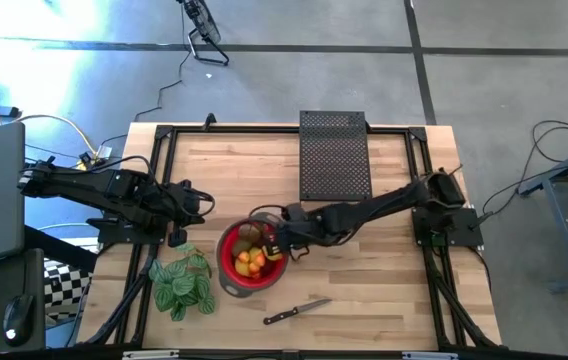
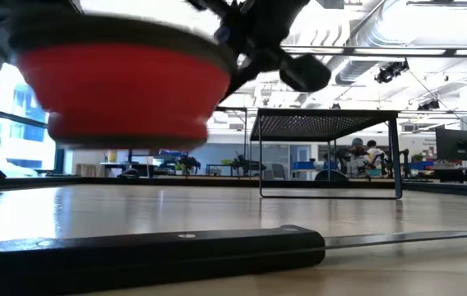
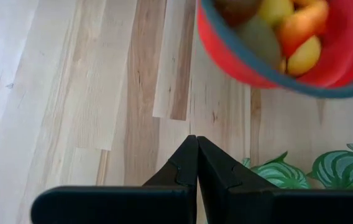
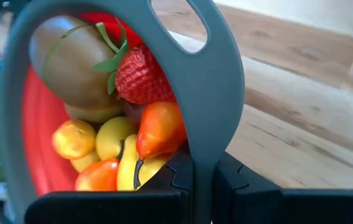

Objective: Pick & Place Fruit
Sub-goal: Put the strainer bowl on the shelf

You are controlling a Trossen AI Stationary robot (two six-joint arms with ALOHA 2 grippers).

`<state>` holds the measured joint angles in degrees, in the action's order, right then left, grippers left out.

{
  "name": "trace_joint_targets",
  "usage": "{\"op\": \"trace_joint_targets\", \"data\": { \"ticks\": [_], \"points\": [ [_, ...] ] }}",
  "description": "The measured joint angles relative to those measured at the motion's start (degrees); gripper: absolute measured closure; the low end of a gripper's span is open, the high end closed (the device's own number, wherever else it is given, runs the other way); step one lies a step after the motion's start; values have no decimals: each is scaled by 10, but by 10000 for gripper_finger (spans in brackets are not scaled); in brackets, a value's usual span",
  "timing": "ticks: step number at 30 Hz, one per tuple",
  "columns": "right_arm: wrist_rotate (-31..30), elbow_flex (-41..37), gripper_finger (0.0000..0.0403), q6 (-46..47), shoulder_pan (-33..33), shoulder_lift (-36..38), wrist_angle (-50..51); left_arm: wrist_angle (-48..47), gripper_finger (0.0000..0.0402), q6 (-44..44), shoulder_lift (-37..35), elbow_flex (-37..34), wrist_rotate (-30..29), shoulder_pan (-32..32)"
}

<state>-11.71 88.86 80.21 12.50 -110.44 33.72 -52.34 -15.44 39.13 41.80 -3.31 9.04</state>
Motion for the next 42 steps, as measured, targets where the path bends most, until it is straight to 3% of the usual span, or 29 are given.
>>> {"op": "trace_joint_targets", "data": {
  "ticks": [11,17,23,32,42],
  "points": [
    [32,1,390,-39,-48,110,55,-2,402,0,-1,0,1,0],
    [53,1,390,-69,-106,167,120,-1,402,0,-1,0,1,0],
    [104,1,390,-132,-201,207,149,-1,402,0,-1,0,1,0],
    [208,1,391,-240,-362,207,173,-1,402,-1,-1,0,1,0],
    [252,1,391,-374,-522,204,257,-1,402,-1,-1,0,1,0]
  ]
}}
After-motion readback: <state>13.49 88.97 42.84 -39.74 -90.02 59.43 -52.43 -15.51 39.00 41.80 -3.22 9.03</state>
